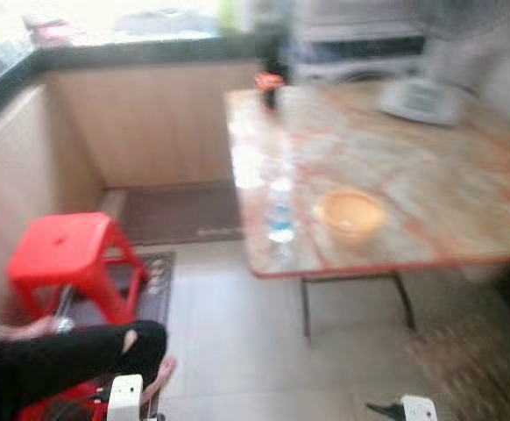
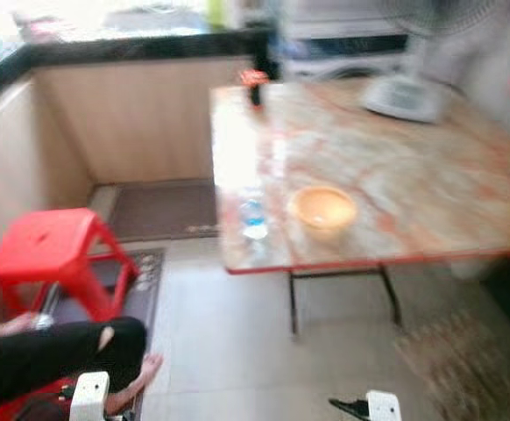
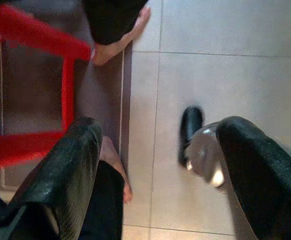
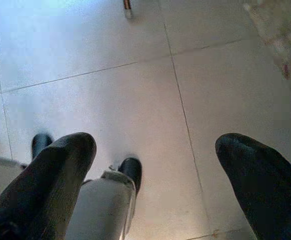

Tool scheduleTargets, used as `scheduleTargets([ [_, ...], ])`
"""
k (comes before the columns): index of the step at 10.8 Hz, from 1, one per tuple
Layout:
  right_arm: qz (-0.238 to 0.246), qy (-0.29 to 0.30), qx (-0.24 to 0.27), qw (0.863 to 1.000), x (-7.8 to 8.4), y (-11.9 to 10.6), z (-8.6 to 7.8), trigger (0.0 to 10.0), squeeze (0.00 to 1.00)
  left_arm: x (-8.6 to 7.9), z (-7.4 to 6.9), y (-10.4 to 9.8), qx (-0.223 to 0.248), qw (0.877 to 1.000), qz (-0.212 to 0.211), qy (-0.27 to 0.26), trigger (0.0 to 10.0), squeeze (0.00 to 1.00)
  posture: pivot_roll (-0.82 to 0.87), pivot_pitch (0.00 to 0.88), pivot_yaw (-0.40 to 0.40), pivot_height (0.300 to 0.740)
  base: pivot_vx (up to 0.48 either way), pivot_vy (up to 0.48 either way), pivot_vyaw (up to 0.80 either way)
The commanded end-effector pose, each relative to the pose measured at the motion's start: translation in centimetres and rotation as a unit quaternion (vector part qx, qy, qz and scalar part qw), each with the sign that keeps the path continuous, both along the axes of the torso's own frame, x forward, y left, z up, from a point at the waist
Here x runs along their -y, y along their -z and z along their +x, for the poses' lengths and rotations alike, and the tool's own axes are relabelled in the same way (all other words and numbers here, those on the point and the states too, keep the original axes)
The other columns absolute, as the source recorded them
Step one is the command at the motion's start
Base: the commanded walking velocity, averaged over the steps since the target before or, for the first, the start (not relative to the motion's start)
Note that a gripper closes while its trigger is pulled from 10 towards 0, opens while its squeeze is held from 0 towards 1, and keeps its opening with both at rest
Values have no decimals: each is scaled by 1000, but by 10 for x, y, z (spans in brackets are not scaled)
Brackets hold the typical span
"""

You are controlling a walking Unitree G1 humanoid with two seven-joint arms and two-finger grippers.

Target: Restocking fridge

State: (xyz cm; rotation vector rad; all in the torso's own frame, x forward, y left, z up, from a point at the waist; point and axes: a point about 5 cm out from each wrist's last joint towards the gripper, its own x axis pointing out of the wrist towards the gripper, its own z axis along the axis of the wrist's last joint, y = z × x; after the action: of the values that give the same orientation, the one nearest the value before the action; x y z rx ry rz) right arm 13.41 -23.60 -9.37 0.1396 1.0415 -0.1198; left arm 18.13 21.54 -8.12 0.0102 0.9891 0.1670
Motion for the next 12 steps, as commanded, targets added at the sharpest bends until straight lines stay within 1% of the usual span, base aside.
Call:
scheduleTargets([
  [1, 12, 4, 6, 1000, -5, 0, 4, 10000, 0, -14, 7, -13, 110, 989, 91, -49, 10000, 0, 24, 0, -25, 740, 0, 0, 0],
  [2, 12, 7, 6, 1000, -5, 0, 5, 10000, 0, -17, 10, -21, 165, 976, 119, -76, 10000, 0, 24, 0, -25, 740, 0, 0, 0],
  [3, 12, 8, 6, 1000, -5, 0, 5, 10000, 0, -22, 29, -37, 218, 964, 125, -85, 10000, 0, 24, 0, -24, 740, 0, 0, 0],
  [4, 13, 6, 5, 1000, -5, 0, 5, 10000, 0, -35, 81, -80, 297, 943, 132, -76, 10000, 0, 32, 0, -25, 740, 0, 0, 0],
  [5, 13, 6, 5, 1000, -5, 0, 5, 10000, 0, -35, 86, -84, 305, 941, 132, -67, 10000, 0, 32, 0, -25, 740, 0, 0, 0],
  [6, 14, 7, 5, 1000, -5, 0, 5, 10000, 0, -28, 88, -81, 290, 949, 118, -41, 10000, 0, 34, 0, -24, 740, 0, 0, 0],
  [7, 14, 10, 6, 1000, -5, 0, 5, 10000, 0, -24, 85, -74, 270, 955, 114, -36, 10000, 0, 29, 0, -19, 740, 0, 0, 0],
  [8, 13, 20, 8, 1000, -5, 0, 5, 10000, 0, -24, 73, -63, 242, 963, 98, -61, 10000, 0, 24, 0, -19, 740, 0, 0, 0],
  [9, 14, 27, 10, 1000, -5, 0, 5, 10000, 0, -26, 66, -56, 227, 966, 86, -90, 10000, 0, 24, 0, -19, 740, 0, 0, 0],
  [10, 13, 30, 9, 999, -5, 0, 4, 10000, 0, -26, 62, -54, 228, 965, 78, -103, 10000, 0, 22, 0, -21, 740, 0, 0, 0],
  [11, 11, 27, 10, 1000, -4, 0, 5, 10000, 0, -27, 61, -56, 240, 962, 85, -101, 10000, 0, 27, 0, -24, 740, 0, 0, 0],
  [12, 8, 24, 10, 1000, -4, -1, 5, 10000, 0, -28, 66, -64, 278, 951, 94, -92, 10000, 0, 27, 0, -26, 740, 0, 0, -594],
])
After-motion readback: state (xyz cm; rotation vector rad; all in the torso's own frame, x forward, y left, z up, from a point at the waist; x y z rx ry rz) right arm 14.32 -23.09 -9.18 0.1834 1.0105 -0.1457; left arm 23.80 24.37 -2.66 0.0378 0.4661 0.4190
